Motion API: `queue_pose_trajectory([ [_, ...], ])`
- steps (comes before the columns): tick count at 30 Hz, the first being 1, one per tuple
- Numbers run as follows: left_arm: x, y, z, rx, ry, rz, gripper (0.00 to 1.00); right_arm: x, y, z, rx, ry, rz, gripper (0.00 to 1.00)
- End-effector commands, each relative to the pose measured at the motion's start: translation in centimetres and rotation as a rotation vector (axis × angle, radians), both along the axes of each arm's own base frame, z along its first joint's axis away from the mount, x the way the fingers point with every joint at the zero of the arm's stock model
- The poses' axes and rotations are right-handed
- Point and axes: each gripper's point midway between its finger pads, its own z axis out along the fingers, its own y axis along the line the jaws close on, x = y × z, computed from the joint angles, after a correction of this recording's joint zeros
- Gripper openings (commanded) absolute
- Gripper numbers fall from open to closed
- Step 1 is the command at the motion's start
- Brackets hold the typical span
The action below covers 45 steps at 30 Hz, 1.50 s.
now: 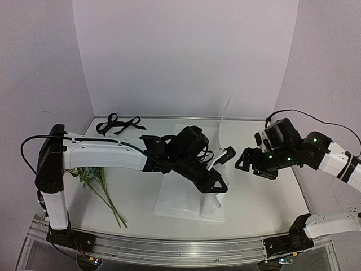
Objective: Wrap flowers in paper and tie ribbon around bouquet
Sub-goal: Pass from the left arm to the right
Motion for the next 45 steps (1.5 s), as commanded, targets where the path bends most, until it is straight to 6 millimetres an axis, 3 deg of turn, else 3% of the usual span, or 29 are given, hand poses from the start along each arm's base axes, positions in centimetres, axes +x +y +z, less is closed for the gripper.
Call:
queue_pose_trajectory([
  [1,0.2,-0.7,1.6,-0.047,-0.019,-0.016,0.00,1.3,2.4,2.3,0.096,-0.030,0.052,0.88],
  [6,0.1,-0.6,1.7,-0.049,-0.020,-0.019,0.00,2.1,4.3,3.2,0.178,-0.048,0.087,0.87],
  [13,0.0,-0.4,1.8,-0.050,-0.022,-0.025,0.00,3.6,5.4,4.3,0.292,-0.040,0.052,0.86],
  [16,-0.2,-0.3,1.7,-0.047,-0.021,-0.033,0.00,4.2,4.9,4.3,0.303,-0.038,0.023,0.85],
  [23,-0.3,-0.1,1.0,-0.029,-0.015,-0.042,0.00,8.9,2.7,7.5,0.428,-0.029,-0.140,0.87],
  [29,-0.6,-0.4,0.1,0.008,-0.022,-0.063,0.00,12.3,5.0,10.2,0.483,0.019,-0.082,0.93],
  [36,-1.1,-0.8,-0.9,0.049,-0.024,-0.096,0.00,13.5,6.8,9.4,0.425,0.088,0.022,0.98],
  [40,-1.3,-1.0,-1.1,0.055,-0.026,-0.106,0.00,13.1,7.0,7.7,0.362,0.143,0.070,0.98],
  [45,-1.5,-1.1,-1.6,0.068,-0.024,-0.121,0.00,11.6,9.3,6.4,0.347,0.224,0.186,0.98],
])
